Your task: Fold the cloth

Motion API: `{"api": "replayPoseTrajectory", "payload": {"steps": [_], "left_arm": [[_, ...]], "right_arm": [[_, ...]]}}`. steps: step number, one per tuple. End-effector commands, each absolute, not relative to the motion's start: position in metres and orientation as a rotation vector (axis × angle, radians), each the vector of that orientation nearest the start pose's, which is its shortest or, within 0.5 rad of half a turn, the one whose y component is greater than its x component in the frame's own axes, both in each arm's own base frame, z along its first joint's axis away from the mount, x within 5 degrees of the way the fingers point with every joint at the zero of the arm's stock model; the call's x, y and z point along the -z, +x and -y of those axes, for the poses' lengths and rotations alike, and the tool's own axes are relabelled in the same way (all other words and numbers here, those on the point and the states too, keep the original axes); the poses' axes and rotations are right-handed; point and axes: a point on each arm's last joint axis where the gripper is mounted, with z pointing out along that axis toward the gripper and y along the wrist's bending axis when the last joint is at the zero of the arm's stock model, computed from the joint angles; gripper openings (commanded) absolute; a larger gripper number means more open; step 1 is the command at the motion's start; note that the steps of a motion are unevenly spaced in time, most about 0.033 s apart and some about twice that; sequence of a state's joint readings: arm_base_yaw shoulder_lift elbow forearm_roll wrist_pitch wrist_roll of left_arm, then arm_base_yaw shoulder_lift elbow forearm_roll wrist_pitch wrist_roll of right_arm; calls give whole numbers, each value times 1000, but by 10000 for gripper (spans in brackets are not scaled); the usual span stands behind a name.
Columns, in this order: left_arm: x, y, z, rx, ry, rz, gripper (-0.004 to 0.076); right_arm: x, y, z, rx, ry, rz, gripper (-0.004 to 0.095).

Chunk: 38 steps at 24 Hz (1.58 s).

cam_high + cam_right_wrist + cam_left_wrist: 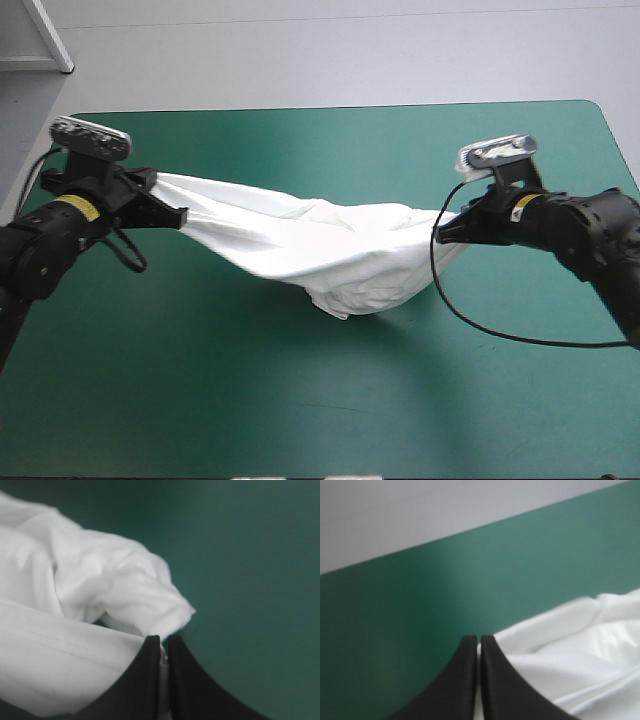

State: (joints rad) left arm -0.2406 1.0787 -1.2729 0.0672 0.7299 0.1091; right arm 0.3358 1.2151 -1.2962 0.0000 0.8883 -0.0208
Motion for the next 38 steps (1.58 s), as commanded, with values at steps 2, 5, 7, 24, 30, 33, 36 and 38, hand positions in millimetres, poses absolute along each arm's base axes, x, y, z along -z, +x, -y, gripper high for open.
{"api": "replayPoseTrajectory", "payload": {"steps": [2,5,7,24,30,33,36,38], "left_arm": [[-503,164,25,-122,267,-1779,-10],[-529,136,13,-167,230,-1713,-10],[-546,120,8,-179,204,-1675,-10],[-663,15,-22,-342,137,-1115,-10],[-655,52,-13,-376,189,-1208,-10],[-636,108,1,-377,241,-1345,-10],[-605,180,20,-345,285,-1479,-10],[-586,228,35,-323,314,-1508,-10]], "right_arm": [[-491,195,-49,9,-261,-1982,-17],[-526,170,-33,92,-214,-1893,-18],[-544,155,-25,122,-189,-1861,-18],[-667,30,19,110,-92,-1249,-17],[-662,75,-1,72,-147,-1335,-17],[-652,138,-24,87,-189,-1425,-18],[-624,219,-51,117,-228,-1553,-18],[-603,271,-67,143,-224,-1590,-18]]}}
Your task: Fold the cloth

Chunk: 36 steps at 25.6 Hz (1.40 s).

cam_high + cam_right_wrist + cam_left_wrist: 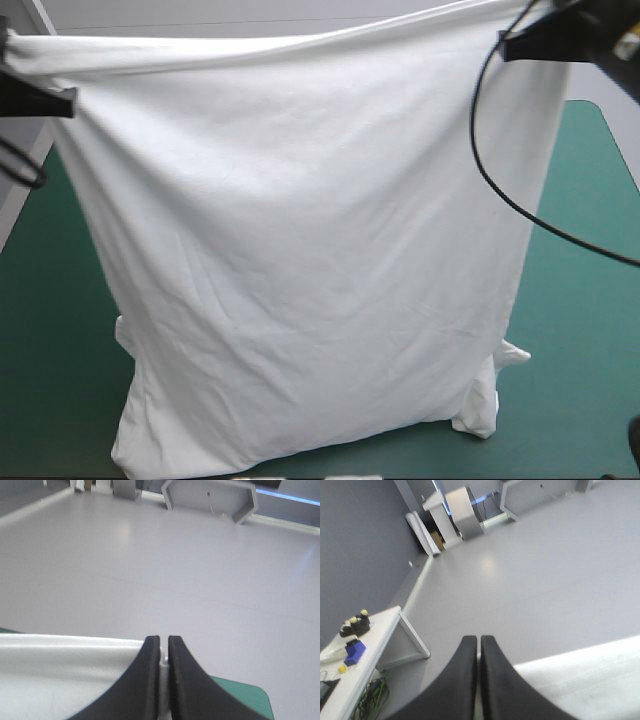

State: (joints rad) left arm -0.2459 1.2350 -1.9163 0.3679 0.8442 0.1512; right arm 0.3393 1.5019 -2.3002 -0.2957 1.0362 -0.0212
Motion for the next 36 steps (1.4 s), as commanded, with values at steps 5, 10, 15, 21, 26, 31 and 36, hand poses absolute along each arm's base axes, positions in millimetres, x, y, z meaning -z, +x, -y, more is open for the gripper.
{"api": "replayPoseTrajectory", "payload": {"steps": [5,10,15,21,26,31,36], "left_arm": [[-521,339,65,-253,334,-1668,-10],[-435,431,70,-180,264,-1792,-10],[-391,463,63,-96,132,-1876,-5],[-385,469,61,-117,154,-1865,384],[-411,450,50,-228,161,-1898,574],[-459,395,34,-331,140,-2015,524],[-494,322,16,-410,83,-2188,489]], "right_arm": [[-528,382,-104,146,-217,-1694,-18],[-456,452,-123,235,-256,-1744,-18],[-425,471,-124,225,-185,-1828,15],[-416,474,-113,93,-139,-1925,754],[-434,457,-103,168,-119,-1953,913],[-474,411,-89,153,-65,-2008,839],[-501,356,-73,171,-51,-2162,745]]}}
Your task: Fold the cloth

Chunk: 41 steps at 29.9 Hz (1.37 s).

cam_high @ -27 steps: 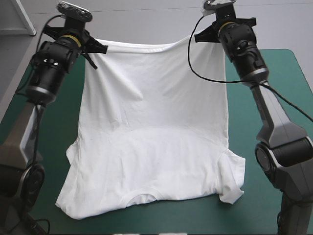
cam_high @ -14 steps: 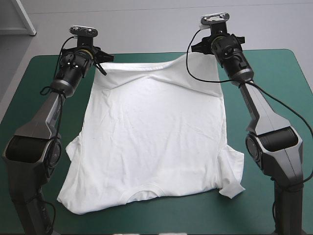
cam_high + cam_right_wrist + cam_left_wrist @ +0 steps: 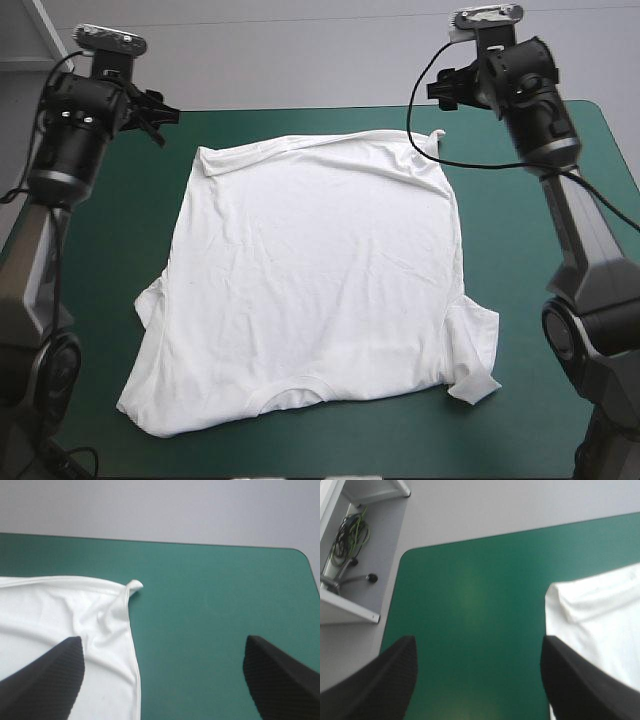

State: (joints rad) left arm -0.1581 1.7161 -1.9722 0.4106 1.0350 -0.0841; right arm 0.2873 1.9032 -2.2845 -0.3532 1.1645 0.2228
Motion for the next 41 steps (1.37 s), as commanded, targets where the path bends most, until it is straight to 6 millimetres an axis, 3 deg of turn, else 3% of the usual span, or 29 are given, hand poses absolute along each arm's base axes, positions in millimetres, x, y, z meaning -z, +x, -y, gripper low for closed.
{"api": "replayPoseTrajectory", "payload": {"steps": [1,6,10,16,20,24,32,41], "left_arm": [[-498,308,13,-413,65,-2221,488],[-521,251,14,-241,54,-2198,478],[-511,204,17,-97,76,-2223,477],[-439,140,11,-55,80,-2386,477],[-382,115,8,-56,93,-2517,477],[-331,111,7,-83,109,-2678,477],[-268,123,12,-48,108,-2742,477],[-231,133,15,-3,28,-2705,477]], "right_arm": [[-506,349,-73,135,-60,-2156,734],[-500,314,-77,-13,-160,-2233,709],[-468,277,-69,-27,-188,-2371,697],[-423,206,-49,-13,-190,-2480,697],[-397,169,-43,-59,-228,-2528,695],[-374,149,-43,-127,-246,-2596,695],[-343,130,-42,-186,-245,-2679,656],[-340,122,-46,-281,-236,-2682,651]]}}
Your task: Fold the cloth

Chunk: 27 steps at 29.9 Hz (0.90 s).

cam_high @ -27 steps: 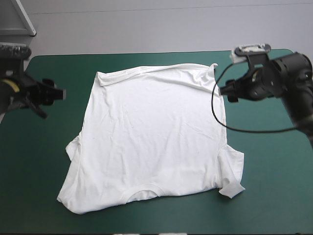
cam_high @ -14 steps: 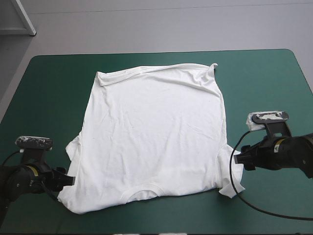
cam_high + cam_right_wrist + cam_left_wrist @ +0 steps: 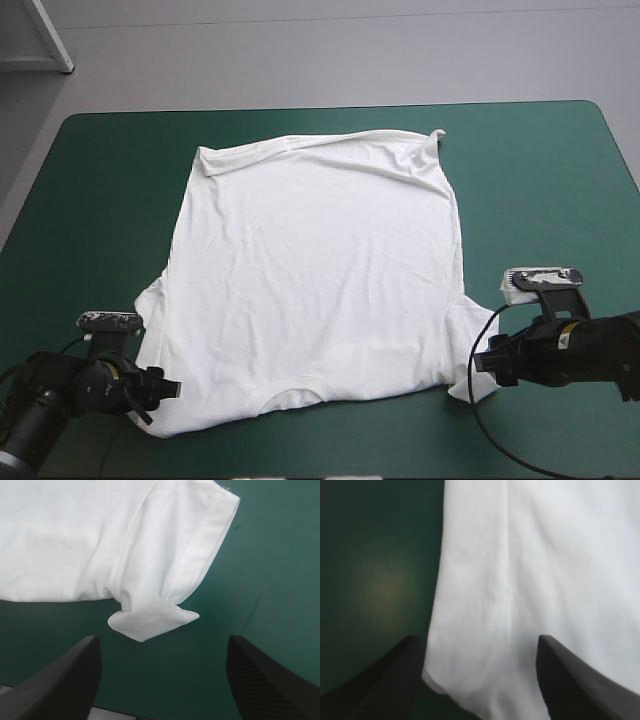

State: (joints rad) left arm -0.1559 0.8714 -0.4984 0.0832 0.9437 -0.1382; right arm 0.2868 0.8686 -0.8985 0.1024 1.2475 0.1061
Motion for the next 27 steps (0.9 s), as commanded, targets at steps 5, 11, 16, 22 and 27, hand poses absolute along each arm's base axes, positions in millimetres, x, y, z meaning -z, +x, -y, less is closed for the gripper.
{"api": "replayPoseTrajectory", "payload": {"steps": [5,11,16,22,27], "left_arm": [[-218,139,13,-24,-52,-2702,477],[-200,148,17,-7,-80,-2804,461],[-188,154,20,14,-92,-2877,256],[-186,155,22,33,-56,-2885,-10],[-188,157,23,34,-45,-2876,-8]], "right_arm": [[-340,122,-47,-286,-238,-2683,649],[-339,123,-45,-253,-251,-2679,647],[-338,127,-41,-173,-258,-2681,647],[-331,138,-45,-173,-259,-2724,647],[-319,156,-51,-172,-258,-2777,647]]}}
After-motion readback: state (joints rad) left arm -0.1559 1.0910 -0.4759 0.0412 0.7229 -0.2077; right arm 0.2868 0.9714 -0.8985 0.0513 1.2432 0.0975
